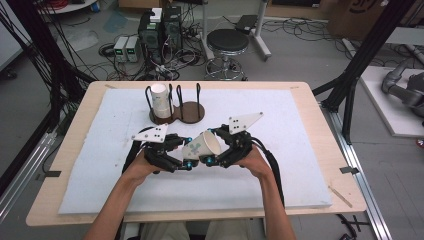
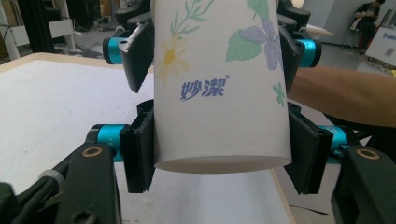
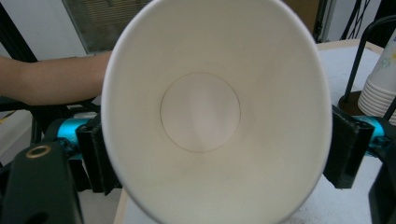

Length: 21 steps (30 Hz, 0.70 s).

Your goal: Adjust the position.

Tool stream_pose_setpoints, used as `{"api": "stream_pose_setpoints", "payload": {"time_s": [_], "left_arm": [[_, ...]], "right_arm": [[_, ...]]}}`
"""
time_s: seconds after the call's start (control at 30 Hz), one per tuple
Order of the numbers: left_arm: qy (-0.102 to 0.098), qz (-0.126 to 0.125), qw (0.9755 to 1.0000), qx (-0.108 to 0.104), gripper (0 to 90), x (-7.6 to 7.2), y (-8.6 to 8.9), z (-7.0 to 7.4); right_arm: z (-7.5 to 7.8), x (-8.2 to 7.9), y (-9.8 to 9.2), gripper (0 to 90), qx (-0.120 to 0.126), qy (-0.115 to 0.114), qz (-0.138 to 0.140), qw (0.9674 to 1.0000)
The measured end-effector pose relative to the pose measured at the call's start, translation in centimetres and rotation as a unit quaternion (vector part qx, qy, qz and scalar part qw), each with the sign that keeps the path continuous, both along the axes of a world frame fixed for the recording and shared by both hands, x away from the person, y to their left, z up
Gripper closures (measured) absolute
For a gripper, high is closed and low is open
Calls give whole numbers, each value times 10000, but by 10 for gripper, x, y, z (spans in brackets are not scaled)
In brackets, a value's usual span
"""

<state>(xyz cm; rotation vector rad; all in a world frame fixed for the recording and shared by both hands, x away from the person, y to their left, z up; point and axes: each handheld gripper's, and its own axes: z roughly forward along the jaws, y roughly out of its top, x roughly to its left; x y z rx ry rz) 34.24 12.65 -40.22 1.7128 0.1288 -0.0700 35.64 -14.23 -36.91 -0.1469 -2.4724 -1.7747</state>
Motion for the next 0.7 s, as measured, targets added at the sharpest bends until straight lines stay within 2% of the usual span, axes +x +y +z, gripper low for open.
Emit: {"api": "stream_pose_setpoints", "payload": {"time_s": [0.13,0.63,0.7], "left_arm": [[18,-2,10000,-7,366,0,-1,0],[19,12,10000,-33,366,1,-1,-1],[16,3,10000,-35,367,1,-1,0]], "right_arm": [[0,0,0,245,80,-49,36,9999],[0,1,0,251,148,-58,11,9999],[1,1,0,282,138,-64,-4,9999]]}}
